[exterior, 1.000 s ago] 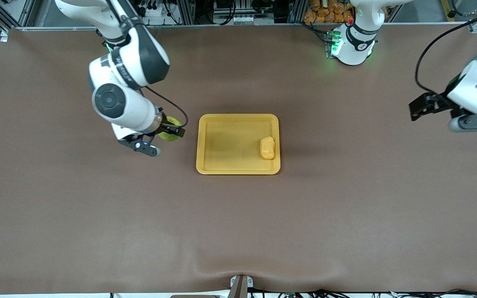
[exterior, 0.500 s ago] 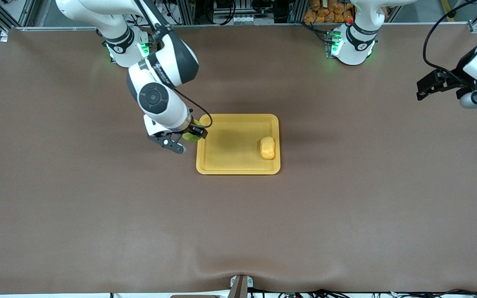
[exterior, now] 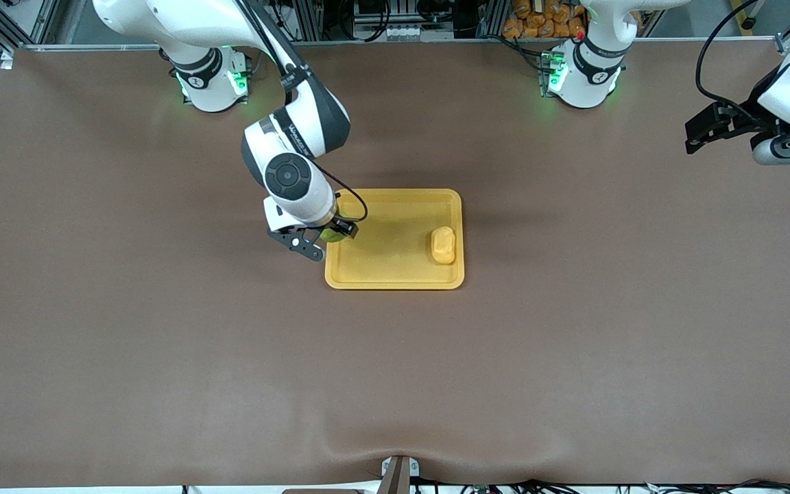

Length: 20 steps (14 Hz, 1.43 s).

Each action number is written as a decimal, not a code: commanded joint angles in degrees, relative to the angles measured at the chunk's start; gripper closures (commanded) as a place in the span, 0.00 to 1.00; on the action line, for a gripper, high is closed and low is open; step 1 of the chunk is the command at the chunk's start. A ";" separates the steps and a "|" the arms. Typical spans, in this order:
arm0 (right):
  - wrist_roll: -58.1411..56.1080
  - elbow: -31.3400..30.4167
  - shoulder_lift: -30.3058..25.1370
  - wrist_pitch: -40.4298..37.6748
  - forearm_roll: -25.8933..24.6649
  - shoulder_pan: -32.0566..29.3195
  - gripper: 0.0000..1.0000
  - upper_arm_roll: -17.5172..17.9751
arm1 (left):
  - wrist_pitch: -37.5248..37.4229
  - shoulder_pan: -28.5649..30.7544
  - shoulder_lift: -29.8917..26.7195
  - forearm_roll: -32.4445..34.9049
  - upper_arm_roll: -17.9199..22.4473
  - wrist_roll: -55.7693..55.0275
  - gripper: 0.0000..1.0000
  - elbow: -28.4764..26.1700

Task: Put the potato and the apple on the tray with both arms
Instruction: 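Carry the green apple toward the tray with the right gripper, then lower the apple onto the tray and open the right gripper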

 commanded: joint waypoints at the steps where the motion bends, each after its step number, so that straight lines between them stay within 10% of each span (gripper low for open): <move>1: 2.58 0.33 1.45 2.21 0.77 1.95 1.00 -0.75 | -0.57 -0.20 -1.64 -1.14 0.26 -0.23 0.00 -0.83; 14: 8.82 1.03 7.95 7.92 0.51 5.03 1.00 -0.75 | -0.57 0.24 -1.64 -1.14 0.18 -0.93 0.00 -0.83; 15: 9.00 1.38 8.48 8.36 0.51 5.03 0.84 -0.75 | -0.57 0.24 -1.55 -1.14 0.18 -1.02 0.00 -0.83; 17: 9.53 1.56 8.49 8.28 0.51 5.11 0.00 -0.83 | -0.57 0.24 -1.38 -1.14 0.18 -1.02 0.00 -1.09; 20: 9.44 2.52 7.61 7.22 0.42 4.85 0.00 -1.01 | -0.83 0.24 -1.64 -1.14 0.35 -0.93 0.00 -1.09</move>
